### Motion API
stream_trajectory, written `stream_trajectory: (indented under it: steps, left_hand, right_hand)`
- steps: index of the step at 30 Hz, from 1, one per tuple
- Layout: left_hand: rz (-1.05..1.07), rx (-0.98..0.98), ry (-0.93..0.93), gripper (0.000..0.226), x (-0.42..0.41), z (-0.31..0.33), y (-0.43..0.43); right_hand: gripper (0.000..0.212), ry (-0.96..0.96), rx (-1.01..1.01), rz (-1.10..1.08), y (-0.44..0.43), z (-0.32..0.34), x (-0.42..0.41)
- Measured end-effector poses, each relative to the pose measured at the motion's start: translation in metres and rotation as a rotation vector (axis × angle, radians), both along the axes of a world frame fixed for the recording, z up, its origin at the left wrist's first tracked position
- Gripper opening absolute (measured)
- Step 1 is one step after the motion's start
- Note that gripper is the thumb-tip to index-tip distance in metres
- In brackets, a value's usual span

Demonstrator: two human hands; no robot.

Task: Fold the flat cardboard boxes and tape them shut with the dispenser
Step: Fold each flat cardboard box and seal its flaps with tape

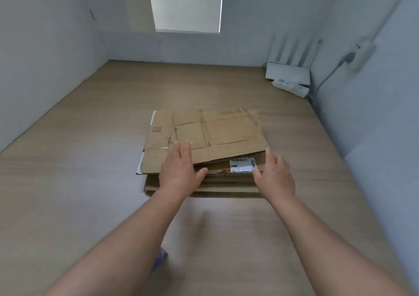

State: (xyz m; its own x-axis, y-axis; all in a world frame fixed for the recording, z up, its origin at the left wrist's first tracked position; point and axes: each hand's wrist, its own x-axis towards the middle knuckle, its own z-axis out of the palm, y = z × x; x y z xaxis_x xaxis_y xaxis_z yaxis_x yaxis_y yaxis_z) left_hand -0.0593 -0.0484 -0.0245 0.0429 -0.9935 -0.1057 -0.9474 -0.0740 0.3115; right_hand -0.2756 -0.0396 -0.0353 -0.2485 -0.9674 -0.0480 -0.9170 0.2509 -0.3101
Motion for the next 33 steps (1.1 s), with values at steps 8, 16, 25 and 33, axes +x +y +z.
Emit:
stream_trajectory:
  steps: [8, 16, 25, 33]
  left_hand:
    - [-0.008, 0.069, 0.024, 0.095, 0.002, -0.031, -0.038]
    - [0.010, 0.013, 0.100, 0.091, -0.007, -0.004, 0.008]
    - [0.251, -0.362, 0.279, 0.038, -0.027, 0.065, 0.113]
    - [0.380, -0.183, 0.339, 0.017, -0.045, 0.090, 0.182]
  right_hand:
    - [0.080, 0.046, 0.073, -0.064, -0.048, -0.017, 0.003]
    - [0.068, -0.286, -0.194, -0.196, 0.009, -0.001, 0.010]
    - [0.055, -0.551, -0.585, 0.004, 0.090, 0.059, -0.011]
    - [0.021, -0.357, -0.686, 0.171, 0.144, 0.096, -0.039]
